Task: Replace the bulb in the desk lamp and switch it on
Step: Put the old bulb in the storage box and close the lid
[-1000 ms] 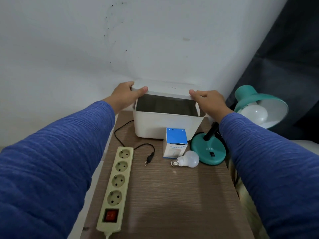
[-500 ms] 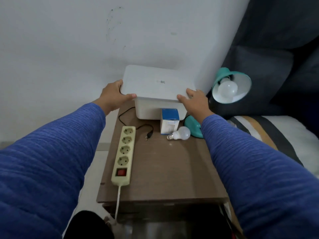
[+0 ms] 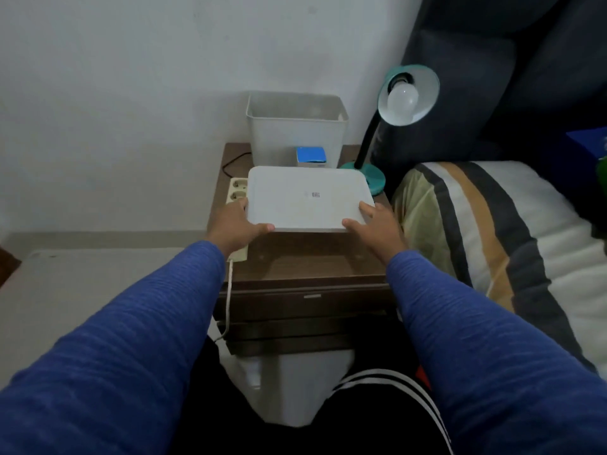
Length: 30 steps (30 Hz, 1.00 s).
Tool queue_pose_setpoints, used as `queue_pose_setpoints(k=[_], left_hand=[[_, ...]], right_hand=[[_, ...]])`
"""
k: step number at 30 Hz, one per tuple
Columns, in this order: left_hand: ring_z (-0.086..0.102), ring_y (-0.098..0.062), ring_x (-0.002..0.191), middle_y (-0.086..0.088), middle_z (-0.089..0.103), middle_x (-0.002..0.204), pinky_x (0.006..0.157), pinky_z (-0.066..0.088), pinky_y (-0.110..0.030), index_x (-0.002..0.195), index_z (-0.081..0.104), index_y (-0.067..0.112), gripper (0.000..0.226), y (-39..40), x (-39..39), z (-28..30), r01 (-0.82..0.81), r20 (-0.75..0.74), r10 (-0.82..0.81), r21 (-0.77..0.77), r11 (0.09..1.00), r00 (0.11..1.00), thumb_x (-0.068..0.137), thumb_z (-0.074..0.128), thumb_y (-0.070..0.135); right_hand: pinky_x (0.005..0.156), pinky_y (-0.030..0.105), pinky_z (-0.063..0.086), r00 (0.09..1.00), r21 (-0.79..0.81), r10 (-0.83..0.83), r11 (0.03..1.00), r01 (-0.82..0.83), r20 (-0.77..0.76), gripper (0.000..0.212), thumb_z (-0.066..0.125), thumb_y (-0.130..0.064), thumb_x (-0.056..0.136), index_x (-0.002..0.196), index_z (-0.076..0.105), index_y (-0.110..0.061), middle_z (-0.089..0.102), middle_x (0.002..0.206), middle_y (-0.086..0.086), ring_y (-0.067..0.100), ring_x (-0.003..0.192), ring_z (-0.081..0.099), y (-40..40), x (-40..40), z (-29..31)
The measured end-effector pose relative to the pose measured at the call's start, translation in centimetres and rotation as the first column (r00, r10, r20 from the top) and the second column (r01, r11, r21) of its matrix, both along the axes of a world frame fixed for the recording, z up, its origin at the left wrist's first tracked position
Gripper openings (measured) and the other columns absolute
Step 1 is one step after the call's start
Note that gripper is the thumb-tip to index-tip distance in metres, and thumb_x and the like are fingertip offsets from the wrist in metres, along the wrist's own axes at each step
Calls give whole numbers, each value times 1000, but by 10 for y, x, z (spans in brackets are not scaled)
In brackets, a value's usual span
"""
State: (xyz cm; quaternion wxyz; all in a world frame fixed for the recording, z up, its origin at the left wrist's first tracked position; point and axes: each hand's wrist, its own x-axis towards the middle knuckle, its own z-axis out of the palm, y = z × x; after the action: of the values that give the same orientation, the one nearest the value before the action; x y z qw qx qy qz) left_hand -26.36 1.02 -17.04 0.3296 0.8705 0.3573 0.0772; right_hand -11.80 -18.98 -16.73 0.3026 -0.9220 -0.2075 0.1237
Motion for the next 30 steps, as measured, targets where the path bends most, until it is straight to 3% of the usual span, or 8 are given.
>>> queue_pose_setpoints(k=[8,17,22,27,30], left_hand=[[46,-31,126,-16,48,139,102,39,-36,140,35,2,81,-39,-10,-36,51,-217,-53,-16,999,975,79,70,43],[53,-28,112,-15,55,125,88,45,-31,126,46,5,72,-37,5,-39,122,-427,-100,25,992,899,78,65,54],[55,-27,113,-17,54,127,92,46,-31,127,46,1,67,-38,21,-34,142,-504,-95,56,988,858,84,59,51],[57,-25,109,-16,55,125,89,46,-29,120,52,2,56,-34,36,-31,196,-561,-102,110,975,822,85,60,45],[57,-26,109,-17,55,125,83,45,-28,121,53,0,54,-29,46,-27,207,-544,-97,144,968,833,87,58,43]], right_hand=[[118,35,17,995,-135,-10,991,-4,-101,66,61,-40,87,144,40,-14,24,156,16,30,144,23,-36,-9,-41],[116,37,21,990,-286,90,951,-117,-104,65,55,-44,90,146,36,-15,26,152,19,32,140,26,-33,3,-50],[114,36,24,983,-379,144,908,-178,-116,67,52,-48,90,147,34,-15,31,149,18,31,138,30,-30,11,-48],[106,34,35,976,-460,209,861,-216,-65,52,49,-42,92,131,54,-7,51,137,15,28,127,45,-23,22,-40],[107,34,35,976,-435,215,876,-207,-30,46,54,-37,91,128,57,-10,48,138,14,27,127,46,-13,33,-34]])
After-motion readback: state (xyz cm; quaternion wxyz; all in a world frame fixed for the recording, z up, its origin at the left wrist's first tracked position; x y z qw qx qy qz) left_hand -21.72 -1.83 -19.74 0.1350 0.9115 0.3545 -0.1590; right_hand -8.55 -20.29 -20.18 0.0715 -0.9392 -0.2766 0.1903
